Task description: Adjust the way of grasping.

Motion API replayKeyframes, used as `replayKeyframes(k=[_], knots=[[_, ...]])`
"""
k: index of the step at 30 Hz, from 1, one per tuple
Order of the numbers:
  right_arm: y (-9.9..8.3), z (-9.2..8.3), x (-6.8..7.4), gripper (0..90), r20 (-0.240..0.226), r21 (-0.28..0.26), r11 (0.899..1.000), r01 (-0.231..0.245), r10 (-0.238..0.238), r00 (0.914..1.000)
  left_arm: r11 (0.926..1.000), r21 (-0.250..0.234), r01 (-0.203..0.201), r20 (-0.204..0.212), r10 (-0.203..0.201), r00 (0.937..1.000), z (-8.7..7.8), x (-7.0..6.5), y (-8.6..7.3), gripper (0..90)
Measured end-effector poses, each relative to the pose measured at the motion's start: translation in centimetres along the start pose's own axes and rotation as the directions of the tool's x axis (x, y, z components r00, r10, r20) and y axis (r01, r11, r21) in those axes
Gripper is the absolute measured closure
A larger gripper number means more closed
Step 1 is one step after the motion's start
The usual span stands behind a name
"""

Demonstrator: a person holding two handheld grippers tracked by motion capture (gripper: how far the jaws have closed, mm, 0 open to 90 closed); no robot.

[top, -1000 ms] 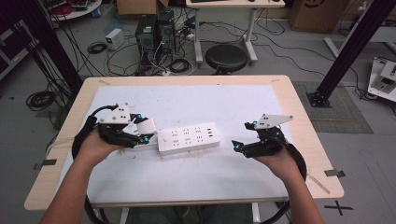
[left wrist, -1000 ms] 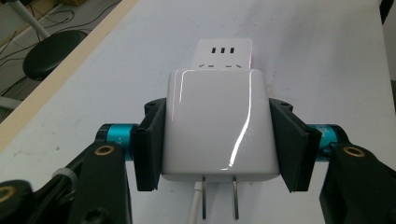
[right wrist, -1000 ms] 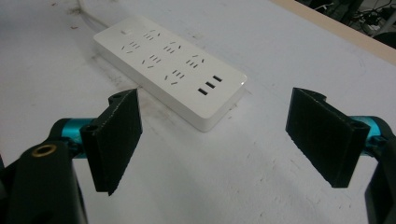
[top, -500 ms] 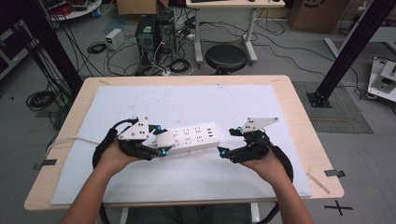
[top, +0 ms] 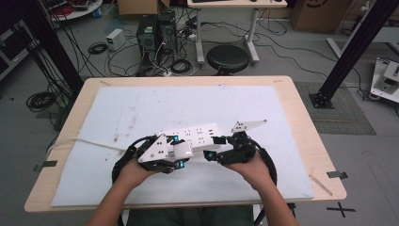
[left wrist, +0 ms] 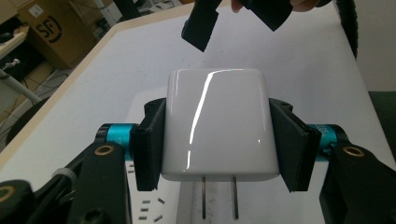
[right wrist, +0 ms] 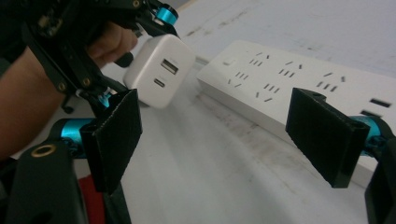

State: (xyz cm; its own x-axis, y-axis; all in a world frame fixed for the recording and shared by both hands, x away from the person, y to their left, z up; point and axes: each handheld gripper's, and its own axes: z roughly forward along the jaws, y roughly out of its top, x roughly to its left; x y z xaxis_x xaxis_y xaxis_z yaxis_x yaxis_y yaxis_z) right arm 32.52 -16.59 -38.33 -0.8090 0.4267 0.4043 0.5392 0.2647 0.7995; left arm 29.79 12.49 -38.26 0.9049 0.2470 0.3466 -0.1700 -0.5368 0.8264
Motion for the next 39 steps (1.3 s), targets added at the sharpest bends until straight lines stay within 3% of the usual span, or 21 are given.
replayKeyframes(k=[4,9,13,20,30,39], knots=[[-0.2,0.5,-0.1,18.8,-0.048,-0.012,0.999,-0.05,0.049,0.9976,0.9996,-0.003,-0.03,-0.029,0.03,0.9992,0.5,-0.6,0.0,42.4],[-0.6,1.3,-0.1,18.7,-0.086,-0.011,0.998,-0.069,0.068,0.9939,0.9972,-0.023,-0.072,-0.064,0.07,0.9955,1.1,-1.6,0.1,42.5],[-0.9,2.1,0.0,18.7,-0.117,-0.014,0.996,-0.091,0.088,0.9892,0.9928,-0.032,-0.115,-0.1,0.112,0.9887,1.6,-2.6,0.3,42.5],[-1.1,3.0,0.0,18.9,-0.162,-0.007,0.992,-0.126,0.123,0.9792,0.9899,-0.05,-0.133,-0.121,0.126,0.9846,1.9,-3.2,0.4,42.5],[-1.3,4.3,-0.1,39.2,-0.247,-0.025,0.989,-0.146,0.136,0.9595,0.9886,-0.047,-0.143,-0.141,0.135,0.9808,2.0,-3.4,0.7,42.5],[-1.4,4.6,-0.2,55.1,-0.267,-0.039,0.988,-0.152,0.136,0.9541,0.9881,-0.05,-0.145,-0.141,0.137,0.9804,2.1,-3.3,0.9,42.5]])
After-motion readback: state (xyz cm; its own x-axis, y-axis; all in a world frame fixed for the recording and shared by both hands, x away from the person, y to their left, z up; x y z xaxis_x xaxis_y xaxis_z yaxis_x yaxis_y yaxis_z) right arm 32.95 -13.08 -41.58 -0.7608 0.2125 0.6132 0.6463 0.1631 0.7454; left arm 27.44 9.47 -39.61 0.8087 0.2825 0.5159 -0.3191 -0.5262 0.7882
